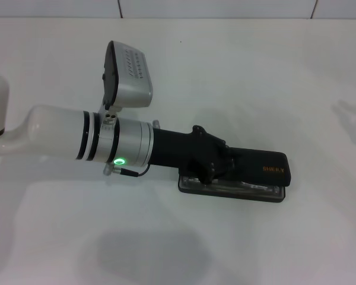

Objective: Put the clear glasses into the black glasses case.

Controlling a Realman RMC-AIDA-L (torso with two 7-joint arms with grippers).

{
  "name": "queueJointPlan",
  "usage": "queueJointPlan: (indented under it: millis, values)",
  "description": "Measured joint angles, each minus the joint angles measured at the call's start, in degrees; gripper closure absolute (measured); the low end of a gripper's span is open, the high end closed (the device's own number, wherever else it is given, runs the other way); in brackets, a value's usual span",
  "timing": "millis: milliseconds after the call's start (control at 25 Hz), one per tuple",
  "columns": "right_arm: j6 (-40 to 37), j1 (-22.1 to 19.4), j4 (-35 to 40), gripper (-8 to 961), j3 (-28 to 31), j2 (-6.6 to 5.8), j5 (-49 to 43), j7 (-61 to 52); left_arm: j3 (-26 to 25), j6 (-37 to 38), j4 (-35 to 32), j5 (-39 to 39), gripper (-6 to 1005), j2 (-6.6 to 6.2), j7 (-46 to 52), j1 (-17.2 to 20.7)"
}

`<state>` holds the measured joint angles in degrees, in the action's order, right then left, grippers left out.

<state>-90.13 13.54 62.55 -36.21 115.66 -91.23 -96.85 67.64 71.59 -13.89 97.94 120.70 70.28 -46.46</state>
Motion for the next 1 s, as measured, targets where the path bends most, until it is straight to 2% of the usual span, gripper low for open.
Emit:
queueJointPlan:
  millis: [280,400,520,680,800,880,920,1000]
  values:
    - [-0.2,0.3,-0.1,735,-0.1,0.00,0.0,0.0,0.5,0.7,0.2,0.0,709,-0.01,-0.7,0.6]
    - [-0.7,0.3,-0.1,731,-0.2,-0.01,0.0,0.0,0.5,3.9,-0.4,-0.5,702,-0.02,-2.6,1.5]
    - [-2.2,0.1,-0.1,727,0.1,-0.16,0.0,0.2,0.4,10.4,-2.9,-4.2,695,-0.30,-3.1,3.2]
    - [-10.6,-0.1,-0.4,722,0.2,-0.89,-1.1,4.8,0.3,20.3,-13.2,-8.6,686,-0.97,5.7,6.8]
    - [-16.7,1.1,-2.3,718,-1.0,-0.48,-1.4,8.1,-0.2,29.6,-26.5,-9.6,678,-1.91,12.4,12.7]
    - [-20.3,2.0,-4.2,715,-4.8,0.10,-0.9,10.9,-0.7,34.4,-33.9,-11.3,641,-2.46,12.0,17.6]
    - [-20.5,2.1,-4.4,684,-6.6,0.18,-0.9,11.4,-1.1,35.8,-37.7,-12.4,607,-2.89,11.8,20.3]
    - [-20.7,2.1,-4.7,621,-10.8,0.21,-0.6,12.2,-2.1,36.5,-41.3,-13.2,537,-3.68,13.0,23.0]
